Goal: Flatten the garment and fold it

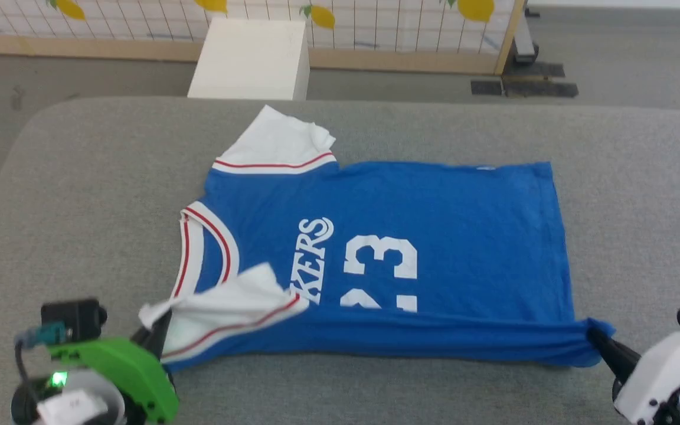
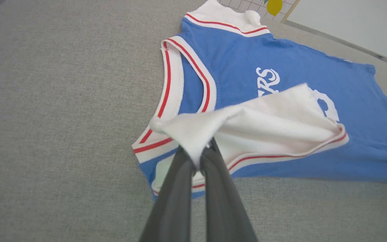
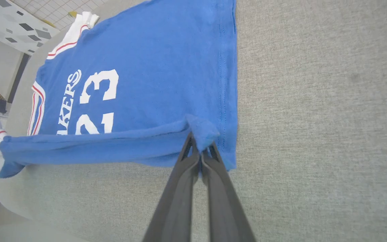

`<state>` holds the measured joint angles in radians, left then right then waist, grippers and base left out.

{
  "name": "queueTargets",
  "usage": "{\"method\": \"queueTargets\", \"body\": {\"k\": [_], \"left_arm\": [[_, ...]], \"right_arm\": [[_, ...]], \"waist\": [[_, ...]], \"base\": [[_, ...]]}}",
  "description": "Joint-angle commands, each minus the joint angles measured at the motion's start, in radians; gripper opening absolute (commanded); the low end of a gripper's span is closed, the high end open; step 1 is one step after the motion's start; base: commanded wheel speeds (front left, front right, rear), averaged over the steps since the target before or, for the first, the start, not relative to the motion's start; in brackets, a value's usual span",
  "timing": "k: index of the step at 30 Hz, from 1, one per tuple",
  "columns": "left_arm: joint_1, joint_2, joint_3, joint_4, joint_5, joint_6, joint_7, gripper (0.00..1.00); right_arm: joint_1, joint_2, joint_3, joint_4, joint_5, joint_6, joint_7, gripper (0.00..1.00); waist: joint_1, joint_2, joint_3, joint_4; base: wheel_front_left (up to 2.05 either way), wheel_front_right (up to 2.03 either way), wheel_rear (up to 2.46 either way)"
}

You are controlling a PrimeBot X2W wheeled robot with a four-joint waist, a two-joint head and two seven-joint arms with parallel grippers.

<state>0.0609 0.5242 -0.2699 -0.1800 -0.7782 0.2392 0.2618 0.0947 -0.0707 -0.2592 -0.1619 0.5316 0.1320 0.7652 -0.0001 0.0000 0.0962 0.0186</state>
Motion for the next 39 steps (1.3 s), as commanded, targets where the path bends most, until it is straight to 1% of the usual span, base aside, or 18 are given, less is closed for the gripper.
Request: {"method": "queueTargets", "body": {"k": [1,5,12,21,22,27,28,29,30,33,35,39], "left_arm": [[-0.052,0.011,-0.010,0.026,0.013,-0.015,0.010,0.00],[-0.179,0.007,-0.032,0.112,0.035,-0.062,0.008,0.00],[-0.341,-0.008,-0.051,0.285,0.058,-0.138,-0.036,0.00],[-0.455,-0.043,-0.076,0.448,0.079,-0.198,-0.102,0.00],[-0.470,-0.053,-0.082,0.483,0.082,-0.208,-0.116,0.00],[-0.488,-0.068,-0.090,0.546,0.075,-0.222,-0.124,0.00],[-0.490,-0.073,-0.087,0.556,0.068,-0.223,-0.125,0.00],[-0.491,-0.075,-0.087,0.562,0.064,-0.225,-0.123,0.35],[-0.493,-0.075,-0.086,0.566,0.064,-0.225,-0.128,1.00],[-0.488,-0.078,-0.073,0.566,0.052,-0.214,-0.134,1.00],[-0.476,-0.075,-0.058,0.552,0.043,-0.199,-0.141,1.00],[-0.410,-0.065,-0.020,0.480,0.030,-0.148,-0.168,1.00]], "right_arm": [[-0.031,0.004,0.000,0.012,-0.020,-0.001,0.014,0.00],[-0.095,0.009,0.003,0.039,-0.058,-0.001,0.048,0.00],[-0.200,0.016,0.008,0.079,-0.105,-0.001,0.059,0.00],[-0.269,0.019,0.024,0.135,-0.150,-0.001,0.086,0.00],[-0.276,0.020,0.026,0.144,-0.153,-0.001,0.090,0.00],[-0.282,0.020,0.032,0.161,-0.157,-0.001,0.105,0.00],[-0.282,0.020,0.033,0.163,-0.156,-0.001,0.106,0.02],[-0.282,0.020,0.033,0.165,-0.154,-0.001,0.106,0.45],[-0.282,0.020,0.031,0.165,-0.149,-0.001,0.098,1.00],[-0.281,0.020,0.021,0.160,-0.127,-0.001,0.066,1.00],[-0.274,0.020,0.007,0.150,-0.103,-0.001,0.033,1.00],[-0.226,0.020,-0.018,0.105,-0.071,-0.001,-0.028,1.00]], "waist": [[0.0001,0.0000,0.045,-0.003],[0.0001,0.0000,0.095,-0.009],[0.0001,0.0000,0.178,-0.026],[0.0001,0.0000,0.255,-0.031],[0.0001,0.0000,0.266,-0.031],[0.0001,0.0000,0.274,-0.030],[0.0001,0.0000,0.273,-0.028],[0.0001,0.0000,0.270,-0.027],[0.0001,0.0000,0.263,-0.025],[0.0001,0.0000,0.237,-0.020],[0.0001,0.0000,0.210,-0.017],[0.0001,0.0000,0.148,-0.008]], "base": [[0.00,0.00,0.00],[0.00,0.00,0.00],[0.00,0.00,0.00],[0.00,0.00,0.00],[0.00,0.00,0.00],[0.00,0.00,0.00],[0.00,0.00,0.00],[0.00,0.00,0.00],[0.00,0.00,0.00],[0.00,0.00,0.00],[0.00,0.00,0.00],[0.00,0.00,0.00]]}}
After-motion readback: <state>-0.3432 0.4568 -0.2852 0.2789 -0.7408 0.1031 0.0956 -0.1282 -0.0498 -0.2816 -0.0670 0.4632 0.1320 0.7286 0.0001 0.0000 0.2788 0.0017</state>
